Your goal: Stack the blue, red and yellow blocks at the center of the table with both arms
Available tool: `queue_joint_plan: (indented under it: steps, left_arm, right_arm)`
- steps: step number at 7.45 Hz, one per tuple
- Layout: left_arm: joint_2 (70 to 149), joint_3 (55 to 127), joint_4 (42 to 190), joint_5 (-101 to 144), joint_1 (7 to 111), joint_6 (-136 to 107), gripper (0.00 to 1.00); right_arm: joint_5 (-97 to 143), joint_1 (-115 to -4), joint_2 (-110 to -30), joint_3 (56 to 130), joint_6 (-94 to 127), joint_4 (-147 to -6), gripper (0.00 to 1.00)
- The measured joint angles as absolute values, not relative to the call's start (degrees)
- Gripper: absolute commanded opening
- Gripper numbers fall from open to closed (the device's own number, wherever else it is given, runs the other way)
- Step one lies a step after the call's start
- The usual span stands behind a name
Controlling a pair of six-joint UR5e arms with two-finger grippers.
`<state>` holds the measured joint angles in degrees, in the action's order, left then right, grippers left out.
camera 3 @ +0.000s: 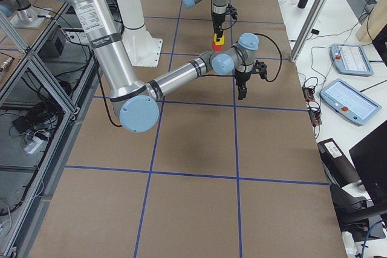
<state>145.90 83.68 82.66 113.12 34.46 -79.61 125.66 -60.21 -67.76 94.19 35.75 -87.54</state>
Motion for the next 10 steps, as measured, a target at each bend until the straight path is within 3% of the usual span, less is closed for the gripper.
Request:
queue_joint_plan:
  steps: [3,5,8,10]
  left_arm:
    - [145.8,84.3,82.6,113.1,34.5,-79.5,1.0]
    - [143.6,89.7,82.3,112.9,35.3,-79.0,1.0]
    - [125.2,107.6,82.2,113.0,39.4,-66.2,1.0]
    - [109.1,114.8,85.5,113.2,44.5,-55.6,1.0]
  right_arm:
    - [125.6,-60.2,-67.7,94.1,35.7,-87.6,1.0]
    - [126.0,-61.1,-67.4,94.0,34.5,-87.7,1.0]
    - [127.6,-63.8,-67.2,94.1,32.7,-87.7,1.0]
    - [127.6,-64.8,-67.2,94.3,32.6,-87.6,1.0]
